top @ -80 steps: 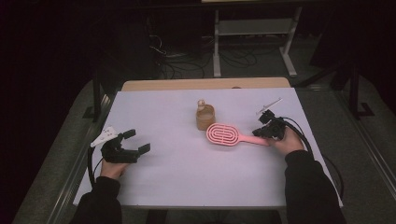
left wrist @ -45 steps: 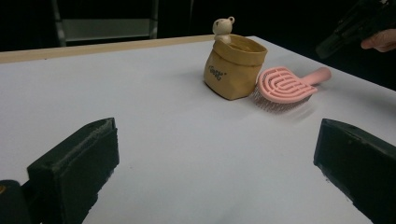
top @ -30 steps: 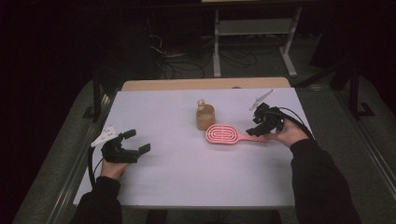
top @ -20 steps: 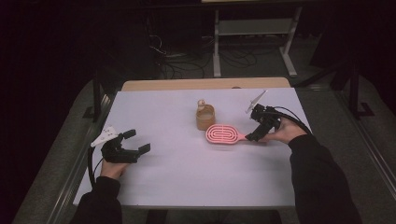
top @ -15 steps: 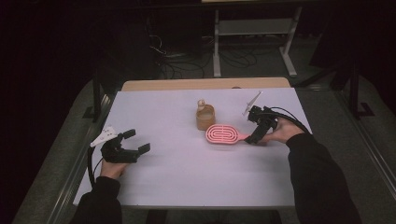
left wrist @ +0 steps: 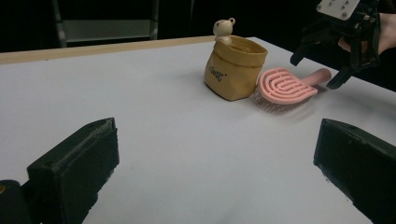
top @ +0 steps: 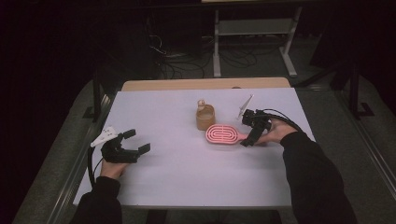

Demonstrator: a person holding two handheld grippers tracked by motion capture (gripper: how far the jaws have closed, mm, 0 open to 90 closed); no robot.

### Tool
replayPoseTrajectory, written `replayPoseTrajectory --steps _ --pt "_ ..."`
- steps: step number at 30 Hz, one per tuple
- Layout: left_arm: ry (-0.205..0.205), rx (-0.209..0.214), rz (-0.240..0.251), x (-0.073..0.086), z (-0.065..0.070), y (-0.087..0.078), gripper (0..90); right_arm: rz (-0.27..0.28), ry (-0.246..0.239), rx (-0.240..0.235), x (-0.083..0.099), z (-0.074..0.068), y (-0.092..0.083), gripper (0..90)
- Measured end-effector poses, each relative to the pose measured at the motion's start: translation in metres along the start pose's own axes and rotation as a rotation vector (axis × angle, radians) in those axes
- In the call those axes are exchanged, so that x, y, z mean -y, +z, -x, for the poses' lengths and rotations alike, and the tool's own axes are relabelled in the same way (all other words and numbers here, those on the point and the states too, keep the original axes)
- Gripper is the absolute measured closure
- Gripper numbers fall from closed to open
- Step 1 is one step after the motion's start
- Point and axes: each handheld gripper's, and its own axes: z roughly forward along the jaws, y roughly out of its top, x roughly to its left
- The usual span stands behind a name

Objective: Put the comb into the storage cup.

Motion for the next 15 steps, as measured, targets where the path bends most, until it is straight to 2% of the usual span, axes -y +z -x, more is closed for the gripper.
replayPoseTrajectory --steps 9,11,15 --pt "-0.001 0.001 0.000 0.0001 0.0000 0.0003 0.0 0.004 -0.015 -0.021 -0.0018 0.0020 0.0030 24.6" --pt "-0.001 0.001 0.000 0.0001 0.0000 0.0002 0.0 -0.012 -0.017 -0.009 -0.0020 0.0020 0.0045 28.8" --pt "-0.001 0.001 -0.001 0.0002 0.0000 0.0003 0.0 -0.029 -0.017 -0.021 -0.0032 0.0023 0.0090 34.9"
